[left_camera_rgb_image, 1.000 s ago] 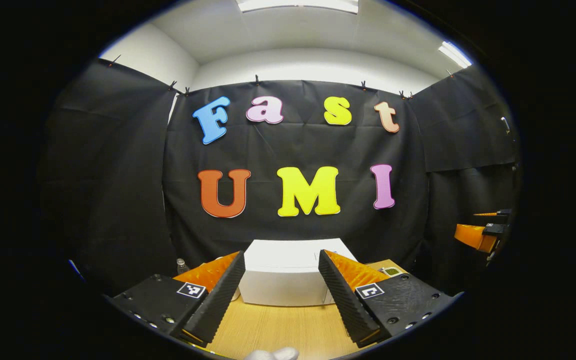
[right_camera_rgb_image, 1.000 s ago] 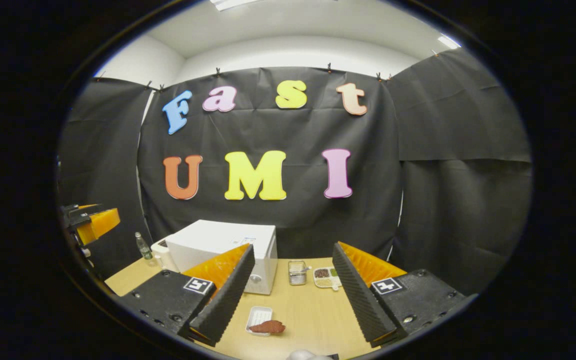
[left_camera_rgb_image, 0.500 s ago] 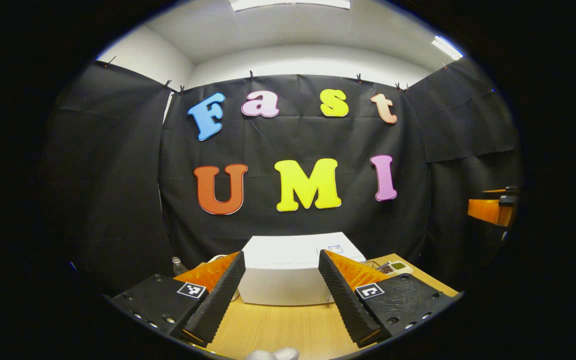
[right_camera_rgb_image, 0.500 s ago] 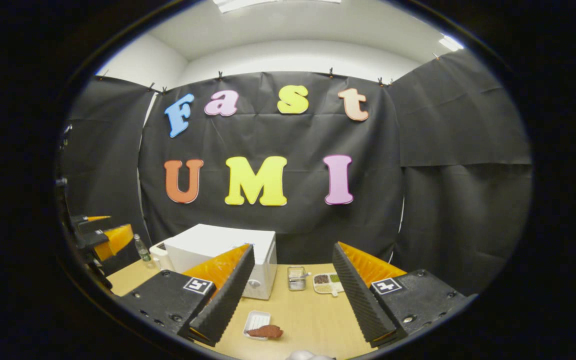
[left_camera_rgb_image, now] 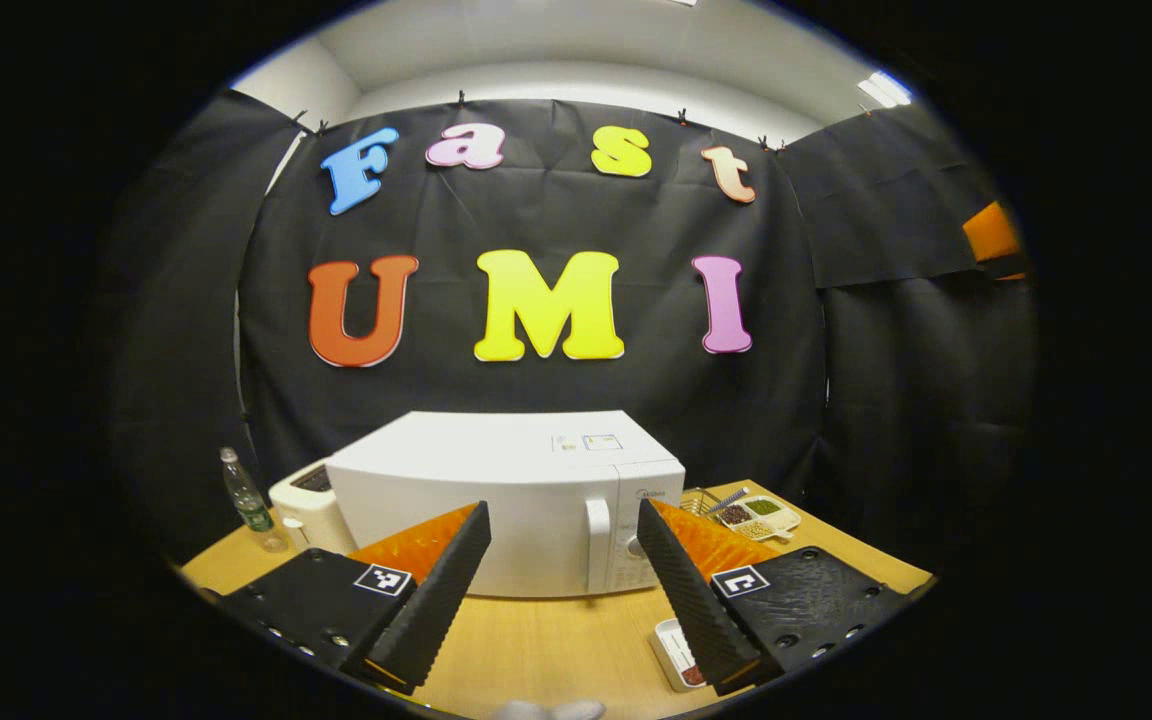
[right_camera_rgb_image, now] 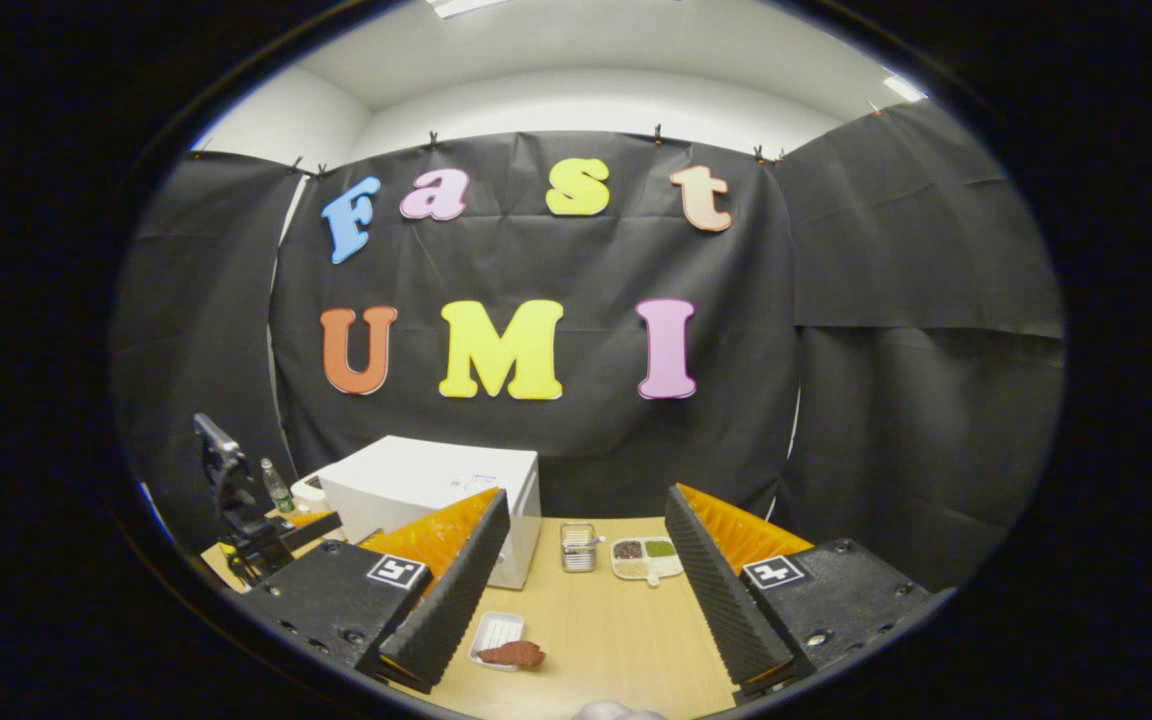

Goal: Open the microwave oven with the left hand, put the food in, and close the microwave oven.

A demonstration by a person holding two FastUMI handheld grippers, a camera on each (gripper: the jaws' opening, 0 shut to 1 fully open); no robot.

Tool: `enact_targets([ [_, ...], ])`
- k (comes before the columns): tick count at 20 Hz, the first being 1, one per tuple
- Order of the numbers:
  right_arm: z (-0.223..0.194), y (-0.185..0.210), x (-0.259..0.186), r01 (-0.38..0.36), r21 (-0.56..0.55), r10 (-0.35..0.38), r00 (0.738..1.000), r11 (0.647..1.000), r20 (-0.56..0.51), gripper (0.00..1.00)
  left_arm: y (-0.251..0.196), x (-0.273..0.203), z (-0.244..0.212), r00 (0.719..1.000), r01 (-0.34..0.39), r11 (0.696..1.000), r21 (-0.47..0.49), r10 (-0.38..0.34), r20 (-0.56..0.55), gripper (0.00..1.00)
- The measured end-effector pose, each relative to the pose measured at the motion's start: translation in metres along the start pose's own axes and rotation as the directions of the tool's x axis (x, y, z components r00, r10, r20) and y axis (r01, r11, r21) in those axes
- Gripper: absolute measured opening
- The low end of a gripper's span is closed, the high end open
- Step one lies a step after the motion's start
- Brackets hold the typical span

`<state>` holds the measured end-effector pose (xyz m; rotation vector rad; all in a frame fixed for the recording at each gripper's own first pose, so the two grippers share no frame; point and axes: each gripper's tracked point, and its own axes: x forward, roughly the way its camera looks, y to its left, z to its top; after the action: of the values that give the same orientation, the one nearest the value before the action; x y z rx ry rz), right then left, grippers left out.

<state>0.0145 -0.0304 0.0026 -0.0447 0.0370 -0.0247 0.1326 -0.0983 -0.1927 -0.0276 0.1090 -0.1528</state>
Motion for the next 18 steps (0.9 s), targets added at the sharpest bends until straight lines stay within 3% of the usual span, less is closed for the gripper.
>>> enact_targets([
  [2,-0.004,-0.007,0.001,0.018,-0.005,-0.018,1.0,1.0,-0.024,0.95,-0.009,0.028,-0.03,0.998,0.002,1.0,-0.008,-0.003,-0.055,0.94],
  [3,-0.005,-0.011,0.001,0.03,-0.014,-0.03,0.999,0.999,-0.035,1.0,-0.012,0.042,-0.043,0.998,0.008,1.0,-0.007,-0.008,-0.07,0.94],
  [7,-0.01,-0.027,0.006,0.07,-0.047,-0.073,0.995,0.996,-0.067,0.95,-0.02,0.091,-0.081,0.993,0.017,1.0,0.002,-0.017,-0.119,0.95],
  [8,-0.012,-0.033,0.008,0.085,-0.048,-0.088,0.993,0.995,-0.076,0.95,-0.019,0.101,-0.085,0.993,0.012,1.0,0.003,-0.012,-0.117,0.84],
  [9,-0.013,-0.039,0.01,0.099,-0.044,-0.102,0.991,0.994,-0.082,0.95,-0.016,0.11,-0.09,0.993,0.001,1.0,0.011,0.001,-0.121,0.84],
  [10,-0.016,-0.04,0.012,0.106,-0.04,-0.109,0.99,0.994,-0.092,0.95,-0.014,0.117,-0.096,0.992,-0.013,1.0,0.011,0.015,-0.129,0.95],
  [11,-0.018,-0.043,0.013,0.115,-0.039,-0.119,0.988,0.993,-0.1,0.95,-0.014,0.122,-0.1,0.99,-0.018,1.0,-0.001,0.017,-0.137,0.94],
  [14,-0.024,-0.048,0.017,0.121,-0.051,-0.127,0.985,0.991,-0.116,0.95,-0.017,0.131,-0.101,0.991,-0.011,1.0,0.005,0.012,-0.134,0.81],
  [15,-0.023,-0.047,0.018,0.12,-0.052,-0.125,0.985,0.991,-0.118,0.95,-0.015,0.133,-0.1,0.992,-0.015,1.0,0.015,0.017,-0.129,0.81],
  [17,-0.025,-0.046,0.021,0.115,-0.048,-0.12,0.985,0.992,-0.123,0.95,-0.011,0.138,-0.106,0.99,-0.03,0.999,0.012,0.031,-0.138,0.7],
  [18,-0.027,-0.045,0.022,0.11,-0.046,-0.115,0.985,0.993,-0.125,0.95,-0.008,0.137,-0.108,0.99,-0.036,0.999,0.001,0.036,-0.135,0.41],
])
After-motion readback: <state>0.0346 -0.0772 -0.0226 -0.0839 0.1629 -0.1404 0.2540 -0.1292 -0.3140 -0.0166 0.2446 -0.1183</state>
